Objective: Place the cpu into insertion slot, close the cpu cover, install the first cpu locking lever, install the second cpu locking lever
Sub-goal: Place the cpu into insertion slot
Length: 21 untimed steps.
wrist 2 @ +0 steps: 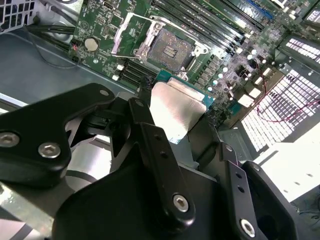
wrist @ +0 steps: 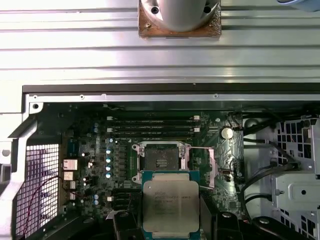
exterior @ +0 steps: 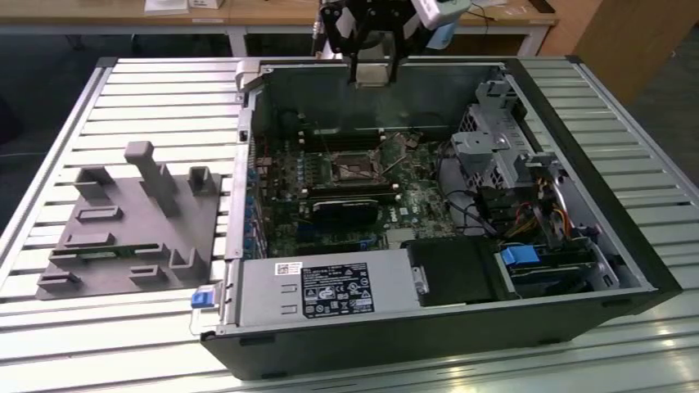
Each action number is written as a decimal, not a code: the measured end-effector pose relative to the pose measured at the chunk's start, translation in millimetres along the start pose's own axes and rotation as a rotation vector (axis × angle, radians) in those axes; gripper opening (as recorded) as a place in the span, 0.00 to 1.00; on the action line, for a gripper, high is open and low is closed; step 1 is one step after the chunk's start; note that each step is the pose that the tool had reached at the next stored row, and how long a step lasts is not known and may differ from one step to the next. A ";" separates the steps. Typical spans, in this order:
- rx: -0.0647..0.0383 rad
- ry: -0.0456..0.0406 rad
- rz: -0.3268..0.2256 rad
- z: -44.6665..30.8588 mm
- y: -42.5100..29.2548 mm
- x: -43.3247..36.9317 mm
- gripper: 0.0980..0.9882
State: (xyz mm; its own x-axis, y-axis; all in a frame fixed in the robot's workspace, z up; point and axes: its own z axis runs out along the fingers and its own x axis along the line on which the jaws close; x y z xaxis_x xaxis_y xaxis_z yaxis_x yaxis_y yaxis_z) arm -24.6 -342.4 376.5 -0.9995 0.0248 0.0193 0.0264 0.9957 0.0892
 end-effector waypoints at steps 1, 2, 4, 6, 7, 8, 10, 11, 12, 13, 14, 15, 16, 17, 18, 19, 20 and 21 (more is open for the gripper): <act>0.000 -0.0002 0.000 1.6 -0.2 0.0 0.50; 0.000 -0.0006 0.000 3.4 -0.3 -0.1 0.50; 0.000 -0.0020 0.000 7.0 -0.6 -0.1 0.50; 0.000 -0.0036 0.000 10.5 -0.9 -0.2 0.50; 0.000 -0.0046 0.000 12.5 -1.1 -0.2 0.50; 0.000 -0.0053 0.000 14.3 -1.3 -0.2 0.50; 0.000 -0.0066 -0.001 17.8 -1.6 -0.1 0.50; 0.000 -0.0075 -0.001 19.7 -1.8 0.1 0.50; 0.000 -0.0083 -0.001 21.6 -1.9 0.3 0.50; 0.001 -0.0088 -0.001 23.3 -2.1 0.5 0.50; 0.001 -0.0093 -0.001 25.1 -2.3 0.7 0.50; 0.001 -0.0098 -0.001 26.9 -2.4 0.8 0.50; 0.001 -0.0101 -0.001 28.7 -2.6 0.8 0.50; 0.001 -0.0103 -0.001 30.5 -2.8 0.9 0.50; 0.001 -0.0104 -0.001 32.3 -2.9 1.0 0.50; 0.001 -0.0107 -0.001 34.1 -3.1 1.1 0.50; 0.001 -0.0107 -0.001 36.1 -3.3 1.0 0.50; 0.001 -0.0108 -0.001 37.9 -3.4 1.0 0.50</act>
State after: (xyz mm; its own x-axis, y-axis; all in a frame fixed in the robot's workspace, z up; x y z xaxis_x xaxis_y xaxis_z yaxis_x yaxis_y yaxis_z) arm -26.4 -342.4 338.5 -0.9997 0.0247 0.0085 0.0254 0.9957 0.0886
